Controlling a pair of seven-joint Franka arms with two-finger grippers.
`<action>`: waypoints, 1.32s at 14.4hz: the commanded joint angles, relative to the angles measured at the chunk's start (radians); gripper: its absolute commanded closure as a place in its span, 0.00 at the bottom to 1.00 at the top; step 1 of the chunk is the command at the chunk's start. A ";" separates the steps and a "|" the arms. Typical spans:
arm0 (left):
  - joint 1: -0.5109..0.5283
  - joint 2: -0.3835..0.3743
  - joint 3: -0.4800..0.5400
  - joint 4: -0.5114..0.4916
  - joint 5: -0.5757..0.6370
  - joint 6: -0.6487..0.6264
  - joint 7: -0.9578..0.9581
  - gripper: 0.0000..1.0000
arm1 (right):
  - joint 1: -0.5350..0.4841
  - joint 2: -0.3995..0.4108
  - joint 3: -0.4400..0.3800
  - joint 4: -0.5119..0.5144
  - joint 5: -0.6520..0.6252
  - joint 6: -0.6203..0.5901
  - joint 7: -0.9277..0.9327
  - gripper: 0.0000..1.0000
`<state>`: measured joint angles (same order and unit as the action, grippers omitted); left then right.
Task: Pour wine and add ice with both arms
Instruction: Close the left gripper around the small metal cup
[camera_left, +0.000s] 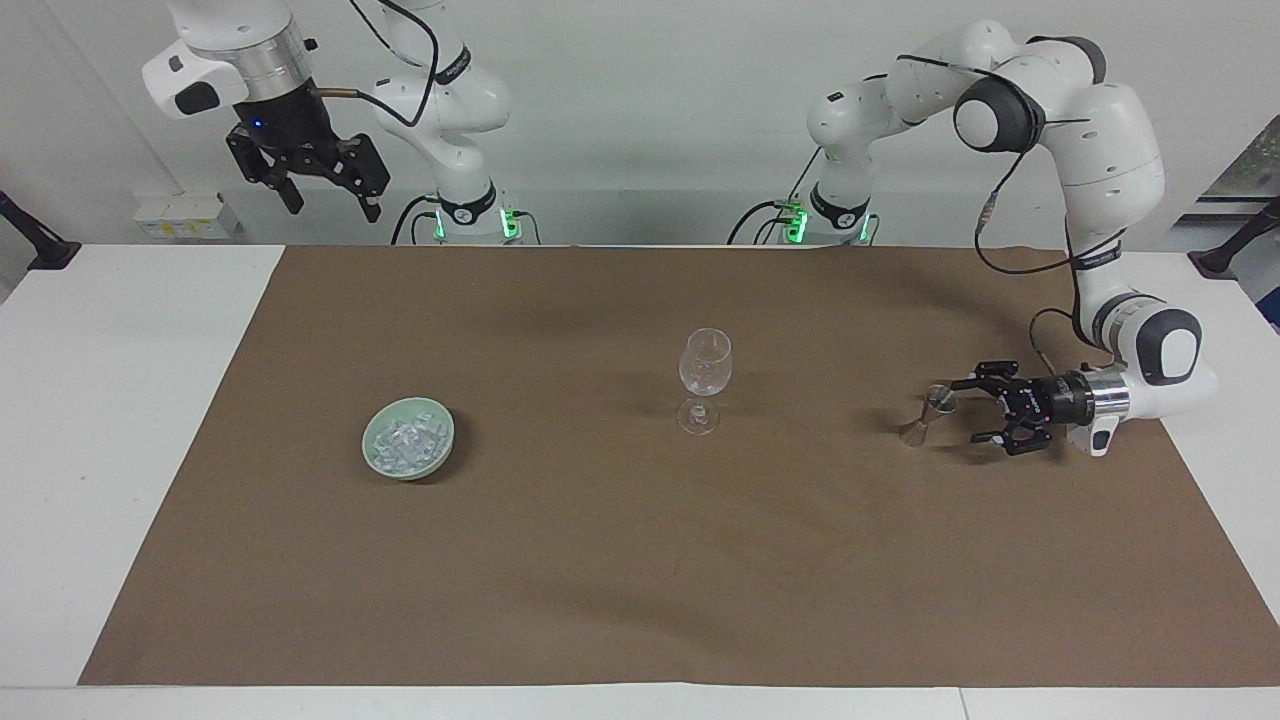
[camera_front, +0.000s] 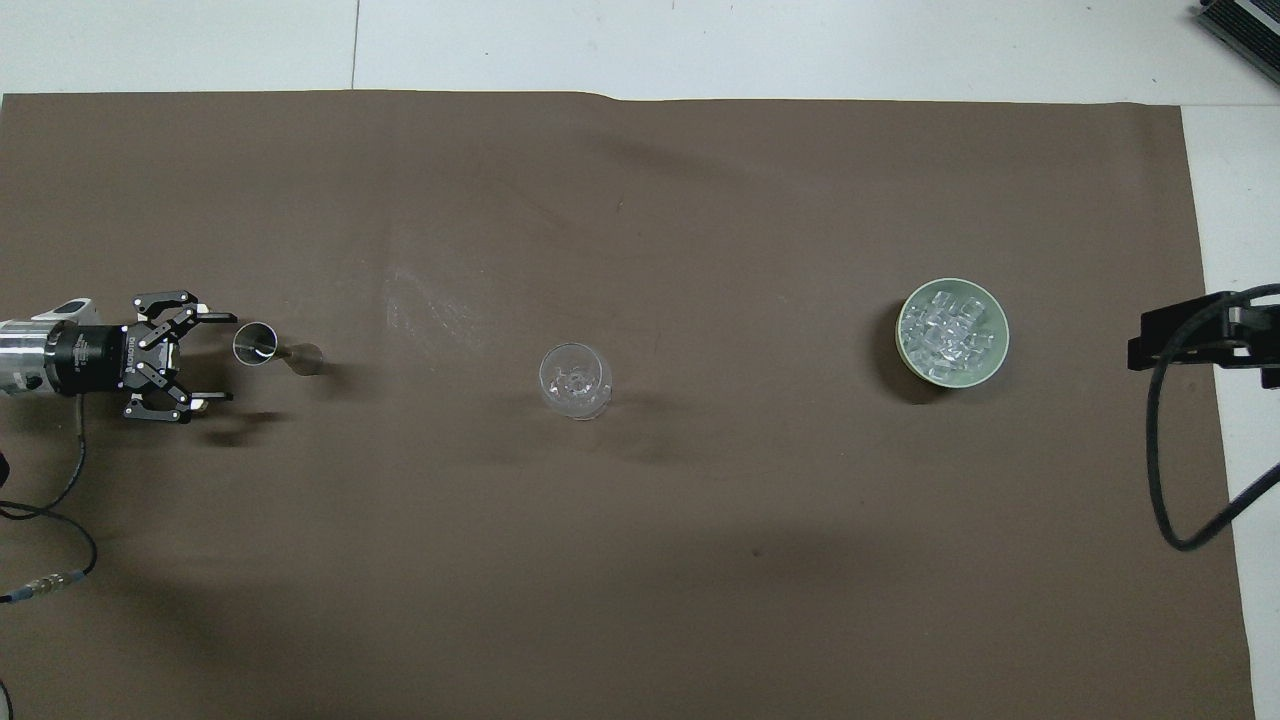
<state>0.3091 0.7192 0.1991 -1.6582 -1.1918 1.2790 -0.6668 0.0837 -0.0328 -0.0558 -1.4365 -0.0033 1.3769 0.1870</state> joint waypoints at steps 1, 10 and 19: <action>-0.012 0.000 0.008 -0.029 -0.037 -0.017 0.039 0.00 | -0.021 -0.012 0.004 -0.013 0.014 0.005 -0.034 0.00; -0.038 -0.009 -0.001 -0.049 -0.052 -0.012 0.056 0.00 | -0.032 -0.016 0.004 -0.022 0.011 0.005 -0.027 0.00; -0.051 -0.020 -0.020 -0.058 -0.060 -0.006 0.073 0.00 | -0.036 0.001 0.005 -0.013 0.013 0.024 -0.029 0.00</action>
<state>0.2773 0.7218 0.1749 -1.6852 -1.2271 1.2768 -0.6079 0.0692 -0.0302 -0.0579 -1.4373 -0.0033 1.3818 0.1870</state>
